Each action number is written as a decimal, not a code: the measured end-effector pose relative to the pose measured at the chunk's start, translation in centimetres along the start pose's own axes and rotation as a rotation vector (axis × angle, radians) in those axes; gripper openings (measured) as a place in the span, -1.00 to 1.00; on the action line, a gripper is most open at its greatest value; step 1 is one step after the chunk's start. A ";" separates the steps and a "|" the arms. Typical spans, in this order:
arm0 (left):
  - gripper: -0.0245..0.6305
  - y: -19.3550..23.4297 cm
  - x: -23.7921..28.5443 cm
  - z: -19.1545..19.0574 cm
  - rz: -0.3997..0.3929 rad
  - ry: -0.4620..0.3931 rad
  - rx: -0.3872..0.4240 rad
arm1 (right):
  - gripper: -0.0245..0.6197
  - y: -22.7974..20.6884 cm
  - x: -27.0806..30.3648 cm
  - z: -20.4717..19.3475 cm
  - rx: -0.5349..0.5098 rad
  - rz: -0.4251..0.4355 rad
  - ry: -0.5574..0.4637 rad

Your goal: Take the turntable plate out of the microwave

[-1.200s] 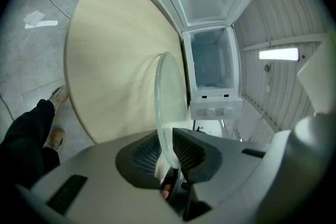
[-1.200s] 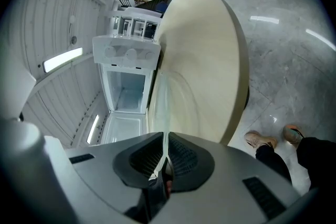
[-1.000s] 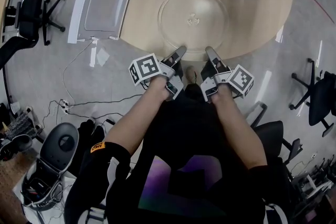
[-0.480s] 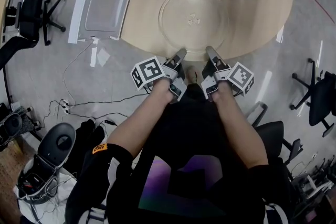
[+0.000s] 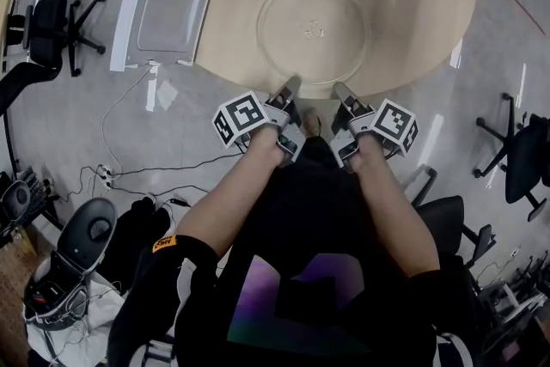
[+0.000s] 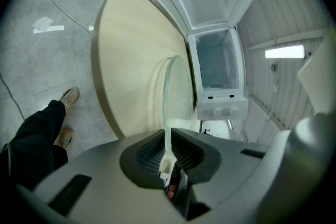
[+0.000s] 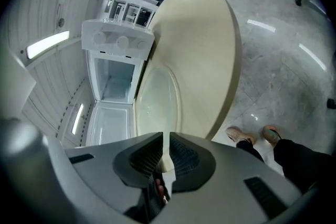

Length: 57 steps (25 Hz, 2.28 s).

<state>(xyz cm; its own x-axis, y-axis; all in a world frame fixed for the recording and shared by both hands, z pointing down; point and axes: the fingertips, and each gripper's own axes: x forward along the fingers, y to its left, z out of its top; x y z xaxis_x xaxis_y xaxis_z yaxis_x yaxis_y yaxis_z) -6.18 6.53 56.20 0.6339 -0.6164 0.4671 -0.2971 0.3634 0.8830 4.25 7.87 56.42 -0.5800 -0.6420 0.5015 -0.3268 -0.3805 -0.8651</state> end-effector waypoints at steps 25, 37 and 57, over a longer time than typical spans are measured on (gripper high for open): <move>-0.68 -0.6 -1.3 -2.4 0.070 0.290 0.213 | -0.79 0.8 -1.3 1.0 -0.104 -0.047 -0.037; -0.78 -11.4 -7.3 -2.2 -0.128 0.006 0.690 | -0.80 10.4 -6.4 0.7 -0.741 0.094 -0.113; -0.78 -18.5 -21.8 -6.0 0.002 -0.441 1.232 | -0.80 22.6 -17.3 -5.3 -1.304 0.269 -0.355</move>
<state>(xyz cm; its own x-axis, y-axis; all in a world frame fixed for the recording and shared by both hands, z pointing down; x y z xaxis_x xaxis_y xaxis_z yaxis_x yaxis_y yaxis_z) -10.20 17.42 29.44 0.4165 -0.8777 0.2372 -0.9011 -0.3638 0.2359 2.95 13.93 28.17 -0.5808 -0.8046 0.1235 -0.8067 0.5485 -0.2200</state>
